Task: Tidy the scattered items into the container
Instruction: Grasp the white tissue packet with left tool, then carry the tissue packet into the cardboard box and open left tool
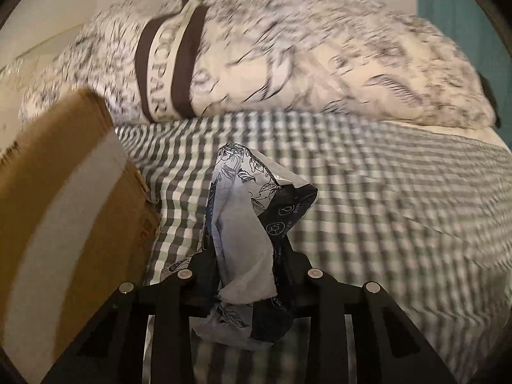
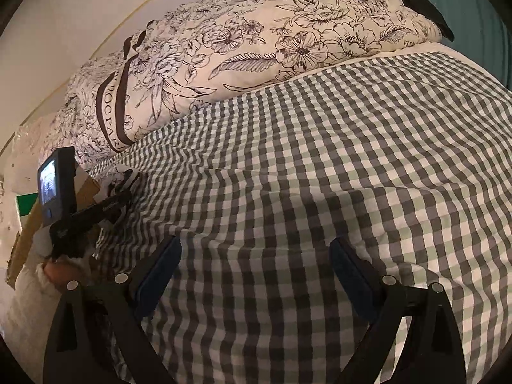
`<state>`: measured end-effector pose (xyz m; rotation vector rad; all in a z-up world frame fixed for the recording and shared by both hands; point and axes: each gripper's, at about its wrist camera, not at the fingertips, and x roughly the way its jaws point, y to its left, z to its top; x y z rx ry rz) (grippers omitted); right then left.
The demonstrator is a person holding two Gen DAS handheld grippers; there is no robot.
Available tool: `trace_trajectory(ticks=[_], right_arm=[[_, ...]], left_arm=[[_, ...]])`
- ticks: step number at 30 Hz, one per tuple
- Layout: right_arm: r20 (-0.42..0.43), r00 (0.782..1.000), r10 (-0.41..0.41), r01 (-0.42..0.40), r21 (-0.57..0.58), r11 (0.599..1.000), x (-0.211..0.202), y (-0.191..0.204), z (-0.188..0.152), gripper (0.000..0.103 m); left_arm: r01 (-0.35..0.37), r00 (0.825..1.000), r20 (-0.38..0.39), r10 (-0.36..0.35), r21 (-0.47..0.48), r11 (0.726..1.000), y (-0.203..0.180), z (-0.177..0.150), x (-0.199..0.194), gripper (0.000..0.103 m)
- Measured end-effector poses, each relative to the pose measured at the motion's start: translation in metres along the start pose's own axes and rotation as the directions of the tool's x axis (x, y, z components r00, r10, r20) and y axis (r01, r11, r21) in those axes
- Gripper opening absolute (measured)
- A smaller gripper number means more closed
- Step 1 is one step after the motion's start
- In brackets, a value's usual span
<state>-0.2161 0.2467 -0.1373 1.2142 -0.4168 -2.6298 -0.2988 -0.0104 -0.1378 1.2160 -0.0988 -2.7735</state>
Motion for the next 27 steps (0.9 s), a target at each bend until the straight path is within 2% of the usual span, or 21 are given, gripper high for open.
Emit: trace_trajectory(ticks=[8,13,19,27], right_arm=[[0.038,0.999,0.0,0.0,-0.016,1.0,-0.048,0.018,-0.002,0.094],[0.084,0.996,-0.008,0.011,-0.041,0.999,-0.094,0.037,-0.009,0.094],[0.137,0.991,-0.007,0.018,-0.082,0.996,-0.148,0.067,-0.025,0.094],[0.17,0.985,0.023,0.0,-0.135,0.991,-0.187,0.117,-0.046,0.094]], left_arm=[[0.104,0.993,0.05,-0.106,0.044,0.994,-0.012,-0.011,-0.091,0.032],[0.118,0.989,0.084,-0.122,0.052,0.992,-0.009,-0.022,-0.145,0.032],[0.13,0.982,0.134,-0.134,0.033,0.991,0.011,-0.037,-0.199,0.032],[0.129,0.973,0.19,-0.128,0.005,0.992,0.056,-0.052,-0.251,0.032]])
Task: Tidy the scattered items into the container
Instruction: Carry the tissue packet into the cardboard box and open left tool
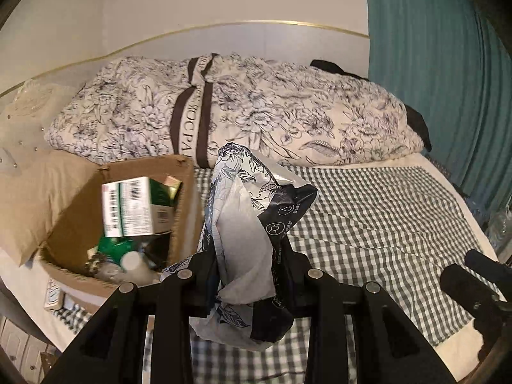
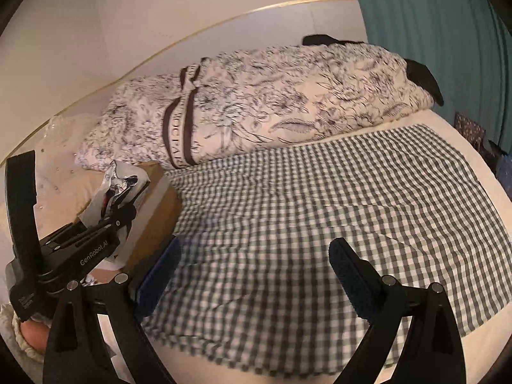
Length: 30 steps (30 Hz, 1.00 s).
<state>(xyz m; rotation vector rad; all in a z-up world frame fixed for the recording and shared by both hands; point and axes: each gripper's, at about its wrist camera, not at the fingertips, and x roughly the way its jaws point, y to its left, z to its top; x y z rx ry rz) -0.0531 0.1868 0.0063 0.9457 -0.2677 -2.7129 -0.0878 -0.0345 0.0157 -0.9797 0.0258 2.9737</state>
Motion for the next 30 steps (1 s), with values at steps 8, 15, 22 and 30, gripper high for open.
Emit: trace_trajectory(ticks=[8,15,22,30], right_arm=[[-0.003,0.999,0.039,-0.039,-0.058,0.998,0.004,0.065,0.001,0.094],[-0.03,0.997,0.077,-0.079,-0.09,0.993,0.034,0.11,0.006,0.094],[-0.087,0.992,0.088,-0.098,-0.118,0.988,0.07,0.137,-0.001,0.094],[-0.128,0.991,0.044,-0.056,-0.089,0.994,0.098,0.116,-0.003,0.094]], left_arm=[[-0.049,0.999,0.006,0.049,-0.063,0.997,0.064,0.001,-0.015,0.032],[-0.11,0.994,-0.015,0.109,-0.103,0.989,0.121,0.005,-0.002,0.032],[-0.153,0.987,-0.066,0.145,-0.142,0.978,0.164,0.008,0.038,0.033],[-0.188,0.978,-0.122,0.17,-0.155,0.97,0.181,0.005,0.08,0.068]])
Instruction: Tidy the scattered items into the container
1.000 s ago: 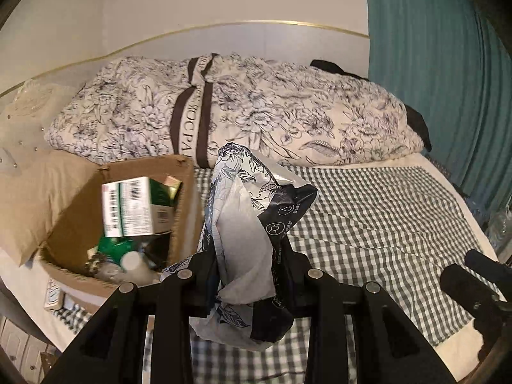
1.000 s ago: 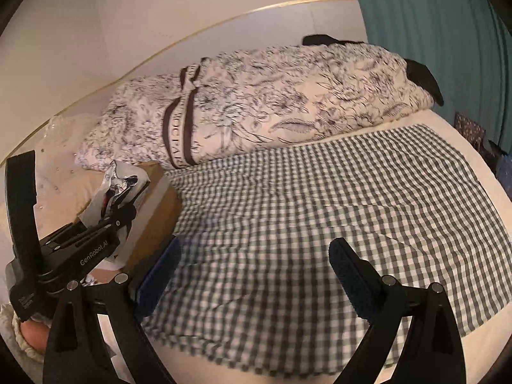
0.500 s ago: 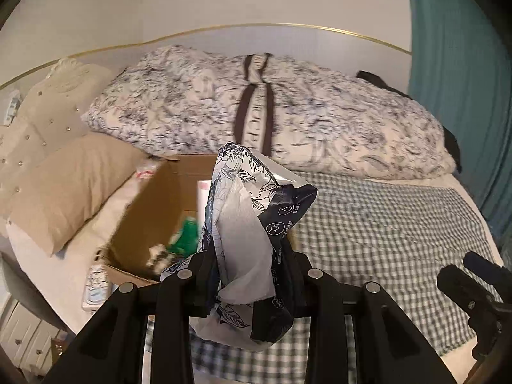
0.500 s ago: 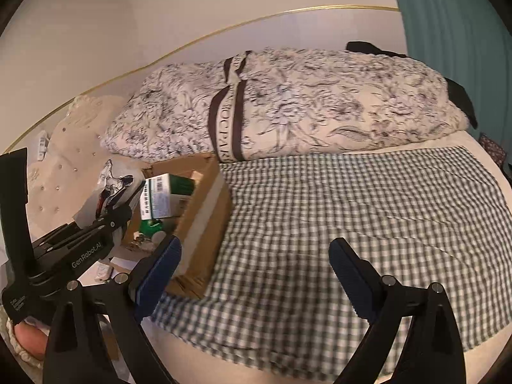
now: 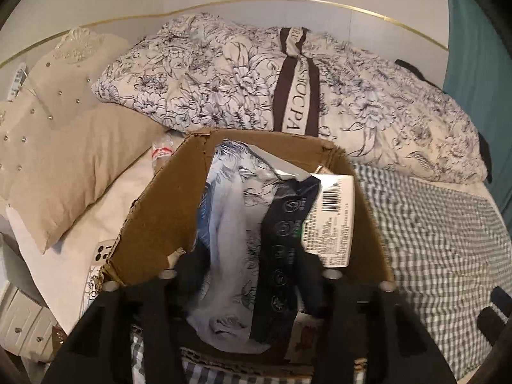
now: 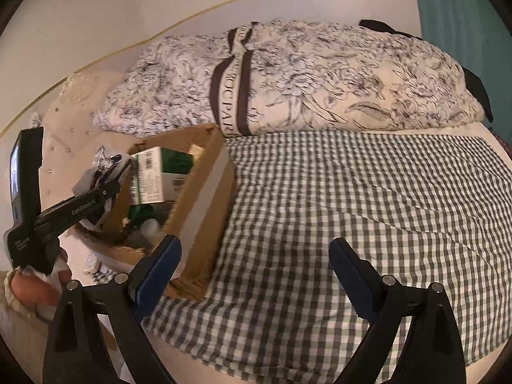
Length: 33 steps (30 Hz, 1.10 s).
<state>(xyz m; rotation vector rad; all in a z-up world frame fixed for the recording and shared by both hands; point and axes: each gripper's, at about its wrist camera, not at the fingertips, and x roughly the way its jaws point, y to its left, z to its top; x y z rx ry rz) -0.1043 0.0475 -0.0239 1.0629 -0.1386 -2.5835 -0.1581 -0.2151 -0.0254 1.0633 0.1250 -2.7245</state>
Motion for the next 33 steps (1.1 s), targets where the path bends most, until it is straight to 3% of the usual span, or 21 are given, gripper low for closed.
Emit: trace_trajectory(ticks=[1,3,10,18,33], right_arm=[[-0.002,1.0,-0.003,0.004,0.007,1.0,0.002,-0.003,0.0,0.094],[-0.005,1.0,-0.013,0.013,0.017,1.0,0.004,-0.01,0.0,0.094],[0.002,1.0,-0.027,0.026,0.043,0.999,-0.004,-0.02,-0.001,0.094],[0.062,0.995,-0.075,0.071,0.052,0.996,-0.047,-0.032,0.001,0.094],[0.082,0.984,-0.161,0.153,0.092,0.984,-0.089,-0.065,-0.01,0.095]], left_arm=[[-0.022,1.0,0.001,0.022,-0.007,1.0,0.0,-0.001,0.0,0.087],[-0.043,0.999,0.013,0.044,-0.024,0.999,0.0,-0.002,-0.005,0.098],[-0.049,0.997,0.051,0.049,-0.009,0.999,-0.013,-0.008,-0.038,0.103],[0.064,0.994,0.087,-0.07,0.068,0.996,-0.063,-0.019,-0.088,0.103],[0.113,0.991,0.056,-0.122,0.145,0.983,-0.106,-0.034,-0.103,0.103]])
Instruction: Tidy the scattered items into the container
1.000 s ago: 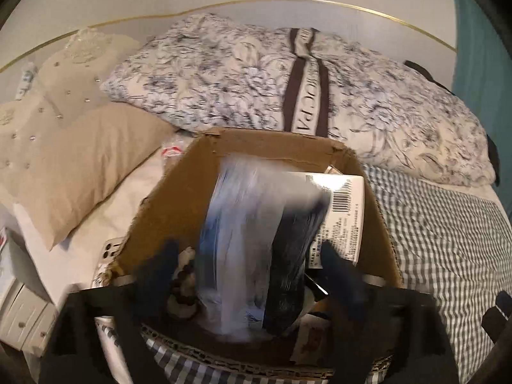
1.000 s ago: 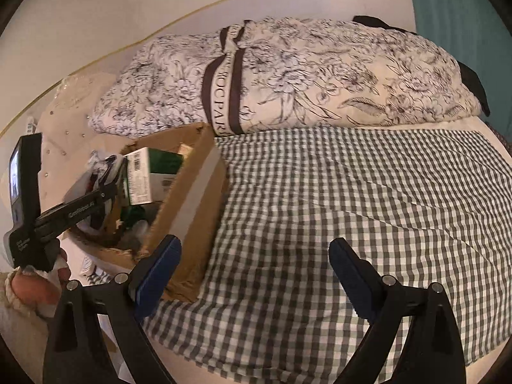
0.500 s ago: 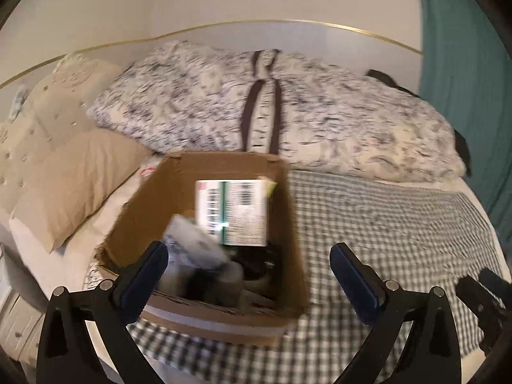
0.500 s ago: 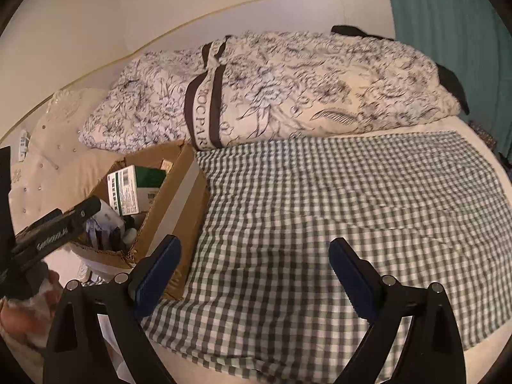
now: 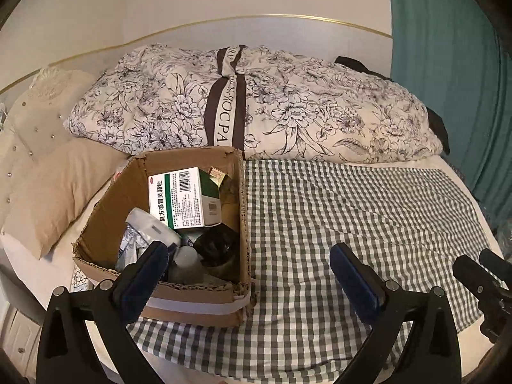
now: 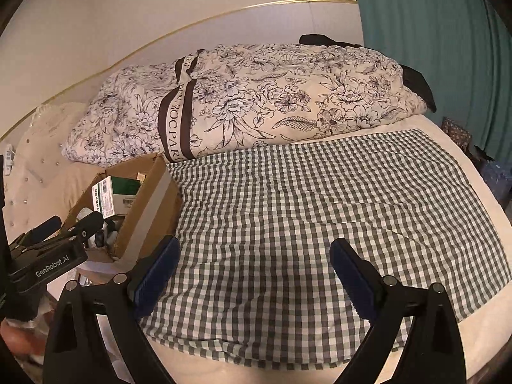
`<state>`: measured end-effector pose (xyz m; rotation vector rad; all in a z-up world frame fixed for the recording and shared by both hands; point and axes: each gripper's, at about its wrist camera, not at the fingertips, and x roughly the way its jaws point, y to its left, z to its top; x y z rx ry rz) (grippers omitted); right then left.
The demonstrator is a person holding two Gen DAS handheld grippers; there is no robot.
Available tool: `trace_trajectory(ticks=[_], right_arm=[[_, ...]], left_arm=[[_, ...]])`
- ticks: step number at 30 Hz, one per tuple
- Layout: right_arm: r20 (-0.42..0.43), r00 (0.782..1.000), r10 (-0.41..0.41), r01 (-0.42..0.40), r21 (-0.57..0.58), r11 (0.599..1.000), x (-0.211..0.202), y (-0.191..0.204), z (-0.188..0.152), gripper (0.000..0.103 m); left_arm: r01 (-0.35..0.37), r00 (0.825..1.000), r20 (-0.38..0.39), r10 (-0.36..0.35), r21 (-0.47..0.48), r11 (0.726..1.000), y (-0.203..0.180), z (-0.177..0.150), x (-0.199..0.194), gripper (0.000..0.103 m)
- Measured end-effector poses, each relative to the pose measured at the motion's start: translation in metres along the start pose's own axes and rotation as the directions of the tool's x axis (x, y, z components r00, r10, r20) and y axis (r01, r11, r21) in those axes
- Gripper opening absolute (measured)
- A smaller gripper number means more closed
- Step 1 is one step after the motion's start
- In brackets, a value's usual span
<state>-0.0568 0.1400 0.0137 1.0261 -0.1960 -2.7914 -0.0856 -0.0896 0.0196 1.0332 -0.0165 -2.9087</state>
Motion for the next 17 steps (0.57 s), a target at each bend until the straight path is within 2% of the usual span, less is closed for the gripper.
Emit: trace_trajectory(ticks=[14,17], right_arm=[[-0.032,0.999,-0.02,0.02,0.001,1.0,0.016,-0.005,-0.006,0.095],[-0.035,0.999,-0.026,0.026,-0.003,1.0,0.016,-0.005,-0.005,0.095]], left_arm=[[0.028,0.999,-0.044,-0.029,-0.01,1.0,-0.004,-0.008,0.018,0.103],[-0.04,0.999,0.008,0.04,0.02,0.999,-0.009,-0.01,0.011,0.103]])
